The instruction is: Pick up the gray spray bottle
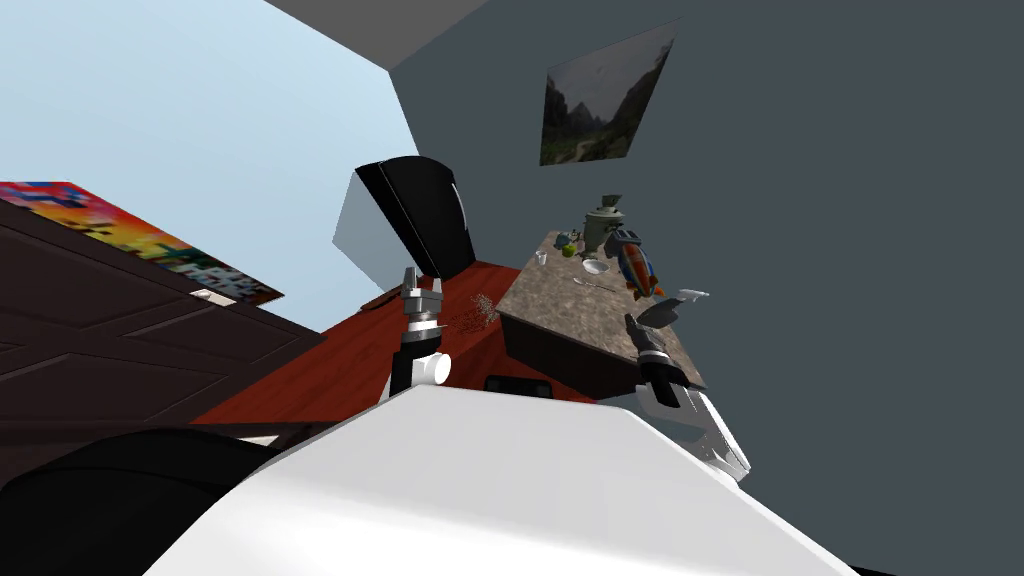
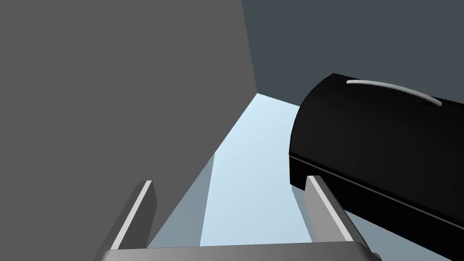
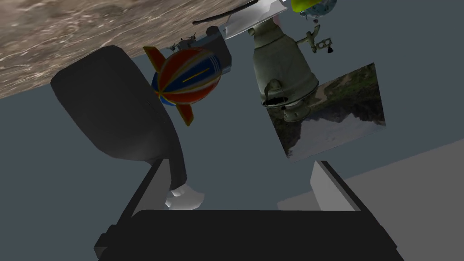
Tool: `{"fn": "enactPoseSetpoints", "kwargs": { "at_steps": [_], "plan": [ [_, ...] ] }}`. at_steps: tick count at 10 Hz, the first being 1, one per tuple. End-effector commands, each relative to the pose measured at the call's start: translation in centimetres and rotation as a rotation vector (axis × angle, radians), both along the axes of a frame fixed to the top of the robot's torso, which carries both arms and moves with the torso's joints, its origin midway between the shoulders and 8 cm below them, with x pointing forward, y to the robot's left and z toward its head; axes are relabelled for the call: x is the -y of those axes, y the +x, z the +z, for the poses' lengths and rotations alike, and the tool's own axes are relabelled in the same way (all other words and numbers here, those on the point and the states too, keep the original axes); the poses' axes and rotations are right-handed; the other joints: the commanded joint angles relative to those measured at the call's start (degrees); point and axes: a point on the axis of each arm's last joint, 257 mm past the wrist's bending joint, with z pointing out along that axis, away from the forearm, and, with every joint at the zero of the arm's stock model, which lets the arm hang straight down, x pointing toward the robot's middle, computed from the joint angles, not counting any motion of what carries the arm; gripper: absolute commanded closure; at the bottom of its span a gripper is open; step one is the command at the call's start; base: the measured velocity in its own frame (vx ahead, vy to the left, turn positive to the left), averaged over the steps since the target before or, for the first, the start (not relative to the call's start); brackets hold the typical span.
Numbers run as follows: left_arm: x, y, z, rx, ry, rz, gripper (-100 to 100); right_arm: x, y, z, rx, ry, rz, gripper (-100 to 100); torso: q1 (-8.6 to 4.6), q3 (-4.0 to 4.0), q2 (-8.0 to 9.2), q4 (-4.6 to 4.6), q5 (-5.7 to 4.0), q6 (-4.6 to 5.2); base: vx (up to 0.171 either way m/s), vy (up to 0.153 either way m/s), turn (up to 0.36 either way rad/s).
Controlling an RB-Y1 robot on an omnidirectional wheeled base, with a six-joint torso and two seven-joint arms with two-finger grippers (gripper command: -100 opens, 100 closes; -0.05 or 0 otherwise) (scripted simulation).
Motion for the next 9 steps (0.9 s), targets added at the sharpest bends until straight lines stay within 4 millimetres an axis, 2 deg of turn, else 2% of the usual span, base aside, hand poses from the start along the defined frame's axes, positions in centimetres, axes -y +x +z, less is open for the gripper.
{"fn": "enactPoseSetpoints", "kwargs": {
  "at_steps": [1, 2, 4, 5, 6, 7, 9],
  "plan": [
    [0.0, 0.0, 0.0, 0.0, 0.0, 0.0, 0, 3.2, -1.0, -1.1, -0.068, -0.057, -0.066, -100, 0.0, 0.0, 0.0, 0.0, 0.0, 0.0, -0.02, 0.088, 0.241],
    [0.0, 0.0, 0.0, 0.0, 0.0, 0.0, 0, 3.3, -1.0, -1.2, -0.076, -0.069, -0.069, -100, 0.04, 0.01, 0.01, 0.01, 0.02, 0.01, -0.008, 0.057, 0.039],
    [0.0, 0.0, 0.0, 0.0, 0.0, 0.0, 0, 7.3, -2.2, -2.1, -0.148, -0.133, -0.156, -100, -0.06, 0.01, 0.02, 0.01, 0.0, 0.02, -0.021, 0.06, 0.197],
    [0.0, 0.0, 0.0, 0.0, 0.0, 0.0, 0, 7.5, -2.4, -2.6, -0.161, -0.137, -0.159, -100, -0.02, 0.04, 0.06, 0.02, 0.0, 0.01, -0.021, 0.047, 0.073],
    [0.0, 0.0, 0.0, 0.0, 0.0, 0.0, 0, 9.5, -3.2, -3.1, -0.2, -0.167, -0.204, -100, -0.08, 0.04, 0.06, 0.02, -0.01, 0.06, -0.011, 0.048, 0.13],
    [0.0, 0.0, 0.0, 0.0, 0.0, 0.0, 0, 9.5, -3.2, -3.1, -0.201, -0.167, -0.205, -100, -0.09, 0.02, 0.04, 0.01, -0.01, 0.03, -0.009, 0.032, 0.085],
    [0.0, 0.0, 0.0, 0.0, 0.0, 0.0, 0, 13.5, -5.0, -3.7, -0.27, -0.219, -0.297, -100, -0.13, 0.03, 0.04, 0.01, -0.02, 0.02, -0.027, 0.044, 0.221]
  ]
}}
